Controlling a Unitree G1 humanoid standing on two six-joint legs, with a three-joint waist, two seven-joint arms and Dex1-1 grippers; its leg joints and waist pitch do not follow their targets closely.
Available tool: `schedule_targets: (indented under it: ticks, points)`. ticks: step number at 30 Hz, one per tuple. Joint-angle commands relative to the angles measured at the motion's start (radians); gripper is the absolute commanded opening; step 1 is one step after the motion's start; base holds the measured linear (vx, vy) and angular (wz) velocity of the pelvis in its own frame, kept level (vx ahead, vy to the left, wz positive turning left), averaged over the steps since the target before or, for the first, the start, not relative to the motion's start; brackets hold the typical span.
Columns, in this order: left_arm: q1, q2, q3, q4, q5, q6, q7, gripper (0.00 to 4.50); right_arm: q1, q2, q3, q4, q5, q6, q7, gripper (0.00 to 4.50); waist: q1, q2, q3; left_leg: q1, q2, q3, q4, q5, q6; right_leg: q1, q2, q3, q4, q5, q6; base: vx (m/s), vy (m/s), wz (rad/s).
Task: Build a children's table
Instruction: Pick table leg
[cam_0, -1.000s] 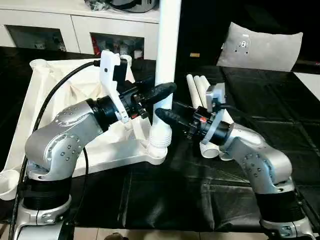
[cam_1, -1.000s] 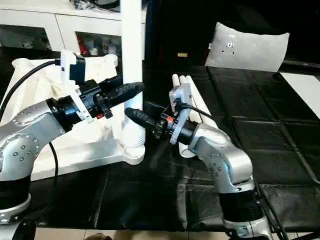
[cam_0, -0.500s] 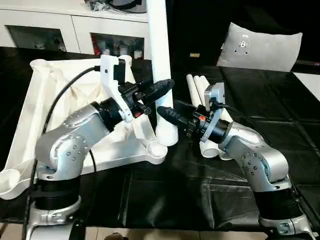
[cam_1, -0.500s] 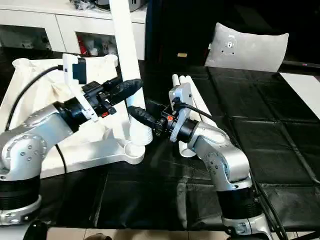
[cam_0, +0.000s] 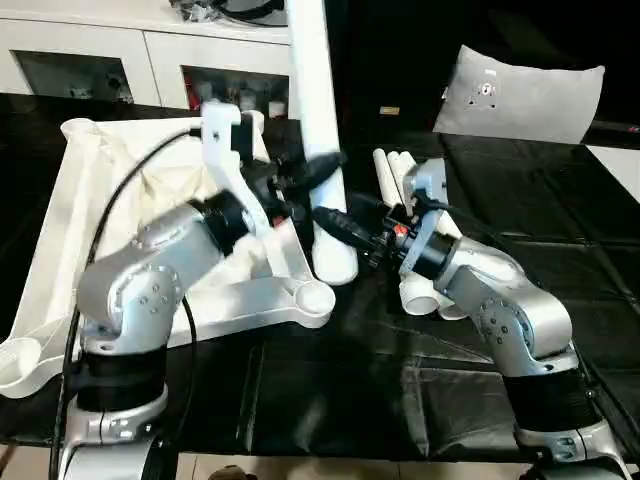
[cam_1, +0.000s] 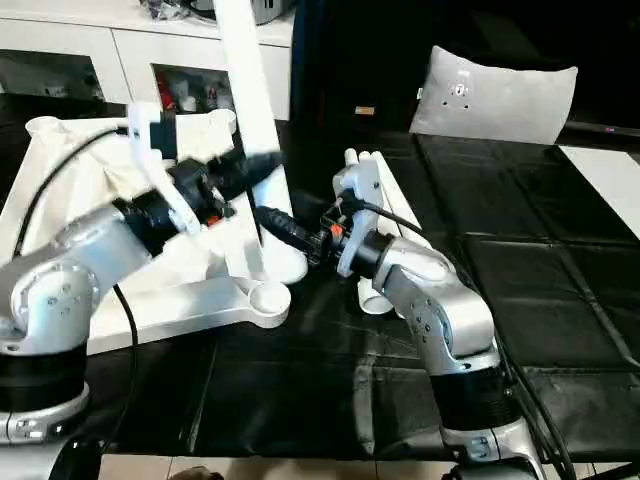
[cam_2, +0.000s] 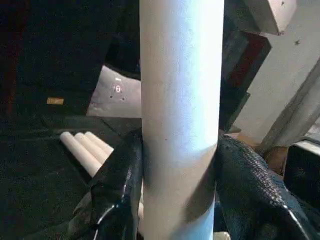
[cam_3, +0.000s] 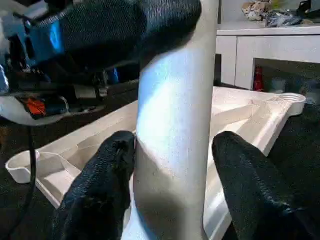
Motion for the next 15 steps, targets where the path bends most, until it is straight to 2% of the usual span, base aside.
schedule_targets:
  ticks: [1,3,5,8,10,11,14,15]
  points:
    - [-0.028,-0.005,0.012,0.015,-0.022,0.033,0.016,1.85,-0.016,-0.003,-0.044,-0.008,0.046,0.046,-0.008,3.02,-0.002,0.008,-0.066,0.034,0.034,-0.005,-0.063,-0.114,-0.028,0.037,-0.047,0.017,-0.065,0.061,-0.195,0.000,0.000,0.00]
    - [-0.029,-0.004,0.013,0.018,-0.023,0.035,0.018,1.85,-0.018,-0.004,-0.048,-0.009,0.053,0.053,-0.008,3.12,0.000,0.008,-0.066,0.033,0.034,-0.005,-0.063,-0.112,-0.029,0.037,-0.047,0.017,-0.065,0.061,-0.194,0.000,0.000,0.00]
    - [-0.033,-0.002,0.017,0.027,-0.032,0.057,0.031,1.85,-0.028,-0.008,-0.085,-0.006,0.098,0.103,-0.019,3.38,0.000,0.008,-0.066,0.035,0.034,-0.006,-0.064,-0.111,-0.029,0.037,-0.046,0.016,-0.064,0.064,-0.196,0.000,0.000,0.00]
    - [-0.036,0.004,0.015,0.032,-0.030,0.062,0.026,1.85,-0.046,-0.010,-0.139,-0.001,0.168,0.164,-0.031,3.52,0.001,0.008,-0.066,0.035,0.034,-0.005,-0.064,-0.122,-0.032,0.036,-0.047,0.016,-0.066,0.047,-0.195,0.000,0.000,0.00]
    - [-0.036,0.005,0.015,0.032,-0.029,0.062,0.025,1.85,-0.048,-0.012,-0.143,0.001,0.173,0.169,-0.031,3.82,0.001,0.009,-0.066,0.035,0.034,-0.006,-0.065,-0.129,-0.036,0.035,-0.047,0.016,-0.068,0.029,-0.193,0.000,0.000,0.00]
    - [-0.039,0.006,0.013,0.032,-0.028,0.061,0.021,1.85,-0.049,-0.024,-0.138,0.001,0.169,0.173,-0.018,3.82,0.002,0.010,-0.065,0.035,0.034,-0.005,-0.065,-0.131,-0.040,0.035,-0.048,0.016,-0.070,0.020,-0.191,0.000,0.000,0.00]
    - [-0.050,0.024,-0.021,0.018,-0.007,0.031,-0.016,1.85,-0.043,-0.097,-0.057,-0.003,0.095,0.183,0.047,3.82,0.005,0.007,-0.066,0.033,0.034,-0.006,-0.064,-0.124,-0.043,0.038,-0.048,0.015,-0.071,0.018,-0.184,0.000,0.000,0.00]
    - [-0.052,0.029,-0.031,0.014,-0.002,0.026,-0.025,1.85,-0.043,-0.103,-0.046,-0.003,0.088,0.189,0.049,3.82,0.006,0.007,-0.065,0.033,0.034,-0.005,-0.064,-0.120,-0.043,0.037,-0.048,0.016,-0.071,0.014,-0.179,0.000,0.000,0.00]
